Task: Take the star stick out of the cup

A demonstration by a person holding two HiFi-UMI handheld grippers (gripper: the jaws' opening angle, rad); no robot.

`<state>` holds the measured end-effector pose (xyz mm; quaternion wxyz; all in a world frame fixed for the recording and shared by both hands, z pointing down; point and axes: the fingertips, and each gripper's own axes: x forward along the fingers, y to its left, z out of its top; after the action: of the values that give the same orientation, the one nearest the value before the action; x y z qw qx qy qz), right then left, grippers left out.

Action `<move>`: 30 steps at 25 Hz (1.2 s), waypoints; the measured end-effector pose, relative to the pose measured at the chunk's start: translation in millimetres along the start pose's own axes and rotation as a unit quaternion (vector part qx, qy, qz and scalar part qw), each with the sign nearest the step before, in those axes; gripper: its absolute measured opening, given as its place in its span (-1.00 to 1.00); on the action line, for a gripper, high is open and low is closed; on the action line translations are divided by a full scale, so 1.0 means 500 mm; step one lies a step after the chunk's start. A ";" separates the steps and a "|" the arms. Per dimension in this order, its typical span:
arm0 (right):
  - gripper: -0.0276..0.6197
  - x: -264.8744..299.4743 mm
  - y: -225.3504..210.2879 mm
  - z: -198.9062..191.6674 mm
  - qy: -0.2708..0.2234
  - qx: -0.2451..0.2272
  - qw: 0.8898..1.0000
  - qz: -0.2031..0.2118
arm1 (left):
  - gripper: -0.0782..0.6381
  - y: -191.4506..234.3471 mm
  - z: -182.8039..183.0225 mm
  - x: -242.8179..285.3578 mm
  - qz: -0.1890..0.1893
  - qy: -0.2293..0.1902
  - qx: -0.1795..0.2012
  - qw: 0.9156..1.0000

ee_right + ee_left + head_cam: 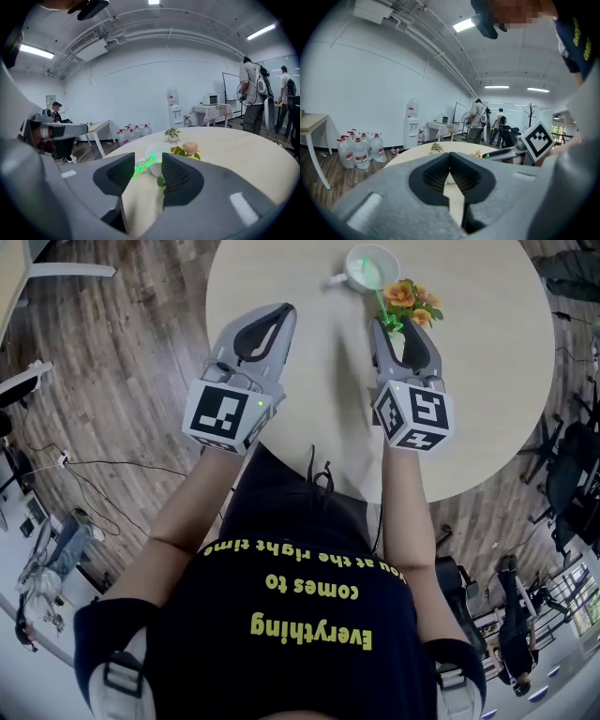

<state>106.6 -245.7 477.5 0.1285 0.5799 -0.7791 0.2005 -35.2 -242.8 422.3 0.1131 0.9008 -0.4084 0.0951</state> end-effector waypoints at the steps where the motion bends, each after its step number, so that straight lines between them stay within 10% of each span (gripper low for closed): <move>1: -0.33 -0.001 0.000 0.000 0.001 -0.004 1.000 -0.002 | -0.77 0.000 -0.001 -0.001 0.000 0.000 0.000 1.000; 30: -0.82 -0.026 -0.016 0.004 0.004 -0.062 0.997 -0.053 | -0.77 -0.005 0.009 -0.056 0.017 -0.011 0.002 1.000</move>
<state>118.2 -237.4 471.2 0.1777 0.6102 -0.7579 0.1472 -50.9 -222.5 410.5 0.1047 0.8948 -0.4251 0.0880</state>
